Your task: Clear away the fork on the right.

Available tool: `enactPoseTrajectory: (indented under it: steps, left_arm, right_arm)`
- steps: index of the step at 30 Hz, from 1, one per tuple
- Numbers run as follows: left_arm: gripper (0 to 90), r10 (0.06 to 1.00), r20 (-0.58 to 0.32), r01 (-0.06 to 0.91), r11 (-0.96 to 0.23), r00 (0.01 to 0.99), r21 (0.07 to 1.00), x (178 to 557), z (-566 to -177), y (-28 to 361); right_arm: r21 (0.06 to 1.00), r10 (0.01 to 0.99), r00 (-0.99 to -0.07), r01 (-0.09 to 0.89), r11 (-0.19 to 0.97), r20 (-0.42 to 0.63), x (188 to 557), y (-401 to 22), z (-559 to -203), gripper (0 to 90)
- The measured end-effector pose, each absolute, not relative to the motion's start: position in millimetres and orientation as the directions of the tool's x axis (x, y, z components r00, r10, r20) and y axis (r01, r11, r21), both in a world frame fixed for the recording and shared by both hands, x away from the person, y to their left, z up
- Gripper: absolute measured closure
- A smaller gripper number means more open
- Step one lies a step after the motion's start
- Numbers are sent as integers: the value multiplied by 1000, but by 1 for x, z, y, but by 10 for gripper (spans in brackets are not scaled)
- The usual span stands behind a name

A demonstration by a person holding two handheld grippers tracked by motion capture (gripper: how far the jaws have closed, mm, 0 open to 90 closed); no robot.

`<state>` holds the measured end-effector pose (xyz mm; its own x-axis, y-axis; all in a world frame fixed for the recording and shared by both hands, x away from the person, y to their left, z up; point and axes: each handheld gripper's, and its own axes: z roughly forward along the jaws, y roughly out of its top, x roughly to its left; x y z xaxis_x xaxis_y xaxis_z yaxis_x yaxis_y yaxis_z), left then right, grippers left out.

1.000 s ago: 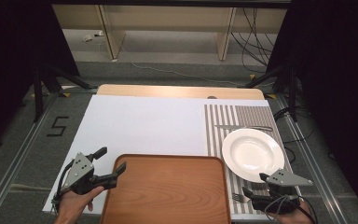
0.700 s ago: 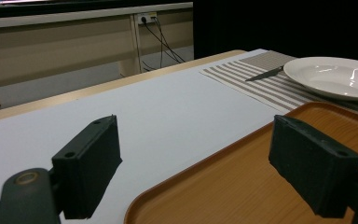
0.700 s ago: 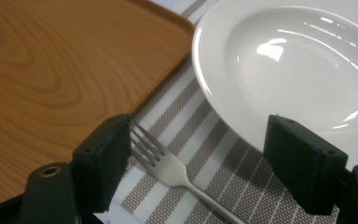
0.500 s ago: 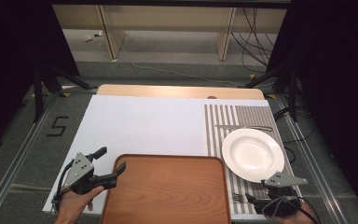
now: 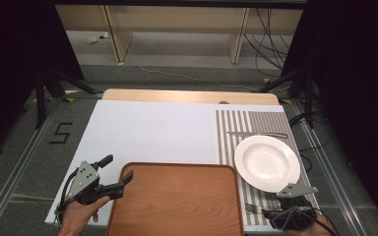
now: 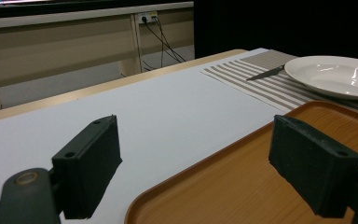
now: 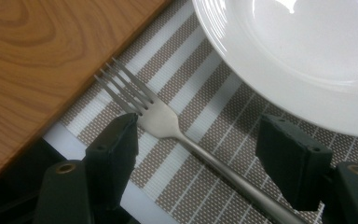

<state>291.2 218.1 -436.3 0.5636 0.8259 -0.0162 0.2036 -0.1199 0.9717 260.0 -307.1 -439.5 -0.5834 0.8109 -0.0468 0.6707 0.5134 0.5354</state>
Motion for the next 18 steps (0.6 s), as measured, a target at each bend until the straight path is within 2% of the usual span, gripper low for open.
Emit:
enactPoseTrajectory:
  steps: [9,16,18]
  left_arm:
    - [163,826,-12,204,-126,564,971,291,-437,217]
    - [163,826,-10,201,-126,564,971,292,-437,217]
    - [164,826,-10,202,-126,564,971,292,-438,217]
  right_arm:
    - [475,807,-585,689,547,-82,265,-311,-446,323]
    - [421,823,-564,733,534,-62,267,-312,-448,362]
    - [429,796,-599,699,572,-86,270,-313,-450,368]
